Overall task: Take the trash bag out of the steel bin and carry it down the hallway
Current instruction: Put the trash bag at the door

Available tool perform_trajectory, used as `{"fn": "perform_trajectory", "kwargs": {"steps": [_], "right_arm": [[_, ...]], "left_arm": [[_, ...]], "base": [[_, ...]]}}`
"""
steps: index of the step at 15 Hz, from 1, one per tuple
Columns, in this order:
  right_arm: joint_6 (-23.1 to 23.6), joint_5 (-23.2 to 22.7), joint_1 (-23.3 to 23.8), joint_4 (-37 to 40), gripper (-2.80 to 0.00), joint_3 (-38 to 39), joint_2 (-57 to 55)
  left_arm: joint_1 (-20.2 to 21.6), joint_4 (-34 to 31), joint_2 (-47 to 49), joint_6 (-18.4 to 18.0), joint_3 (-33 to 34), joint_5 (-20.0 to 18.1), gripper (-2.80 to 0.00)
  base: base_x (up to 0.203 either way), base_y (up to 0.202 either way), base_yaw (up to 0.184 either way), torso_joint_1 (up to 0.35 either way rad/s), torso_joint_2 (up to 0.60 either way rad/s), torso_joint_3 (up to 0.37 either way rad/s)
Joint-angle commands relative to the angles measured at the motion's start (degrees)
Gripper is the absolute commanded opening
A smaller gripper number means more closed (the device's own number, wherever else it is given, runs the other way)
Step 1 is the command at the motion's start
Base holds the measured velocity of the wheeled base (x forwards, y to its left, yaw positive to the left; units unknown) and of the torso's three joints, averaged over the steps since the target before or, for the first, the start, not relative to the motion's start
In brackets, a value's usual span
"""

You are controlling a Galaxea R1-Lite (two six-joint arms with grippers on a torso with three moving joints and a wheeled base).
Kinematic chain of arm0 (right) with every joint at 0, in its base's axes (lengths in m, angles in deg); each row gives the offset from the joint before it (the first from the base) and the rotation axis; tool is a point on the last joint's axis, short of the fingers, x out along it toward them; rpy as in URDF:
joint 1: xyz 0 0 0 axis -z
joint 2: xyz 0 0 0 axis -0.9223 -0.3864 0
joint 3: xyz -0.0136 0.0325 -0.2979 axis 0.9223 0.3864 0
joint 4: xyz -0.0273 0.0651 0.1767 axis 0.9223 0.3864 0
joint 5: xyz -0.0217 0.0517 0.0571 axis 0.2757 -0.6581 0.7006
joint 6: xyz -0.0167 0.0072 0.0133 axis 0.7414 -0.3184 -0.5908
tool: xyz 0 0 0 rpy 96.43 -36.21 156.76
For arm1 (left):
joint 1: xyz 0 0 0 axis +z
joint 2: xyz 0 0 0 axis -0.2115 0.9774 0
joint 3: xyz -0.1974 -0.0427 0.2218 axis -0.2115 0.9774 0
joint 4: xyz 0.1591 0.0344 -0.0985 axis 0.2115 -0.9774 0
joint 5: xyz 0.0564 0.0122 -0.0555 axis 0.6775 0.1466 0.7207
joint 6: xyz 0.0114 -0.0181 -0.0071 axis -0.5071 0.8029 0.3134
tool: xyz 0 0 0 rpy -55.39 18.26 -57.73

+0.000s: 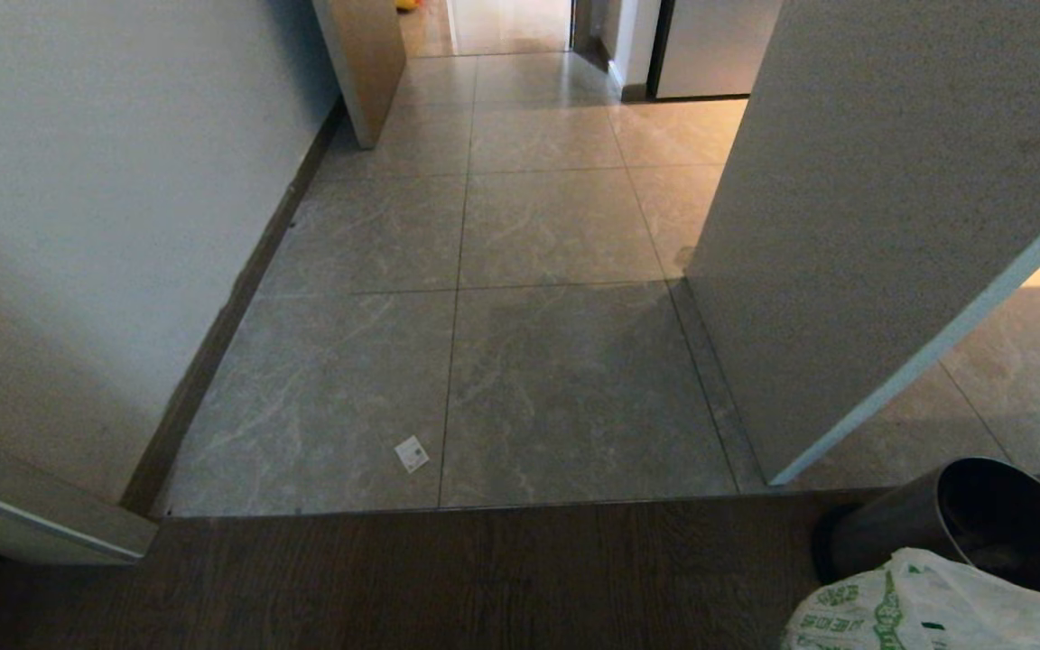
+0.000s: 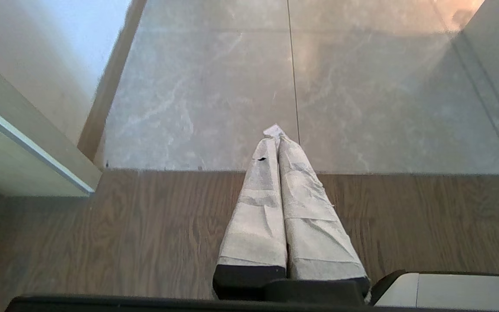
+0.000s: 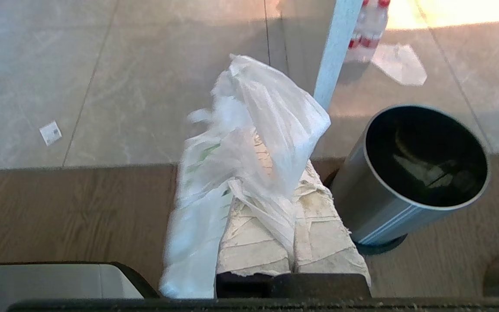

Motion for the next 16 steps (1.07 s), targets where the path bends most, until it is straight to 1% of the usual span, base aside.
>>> {"fn": "perform_trajectory", "kwargs": {"steps": [1, 12, 16], "right_arm": [[0.0, 0.0, 0.0, 0.0, -2.8, 0.0, 0.0], [0.0, 0.0, 0.0, 0.0, -2.8, 0.0, -0.1], [0.0, 0.0, 0.0, 0.0, -2.8, 0.0, 0.0]], "left_arm": [[0.0, 0.0, 0.0, 0.0, 0.0, 0.0, -2.8], [0.0, 0.0, 0.0, 0.0, 0.0, 0.0, -2.8], [0.0, 0.0, 0.0, -0.3, 0.0, -0.1, -2.8]], "base": [[0.0, 0.0, 0.0, 0.005, 0.0, 0.208], [0.0, 0.0, 0.0, 0.002, 0.0, 0.202], [0.0, 0.0, 0.0, -0.001, 0.0, 0.069]]}}
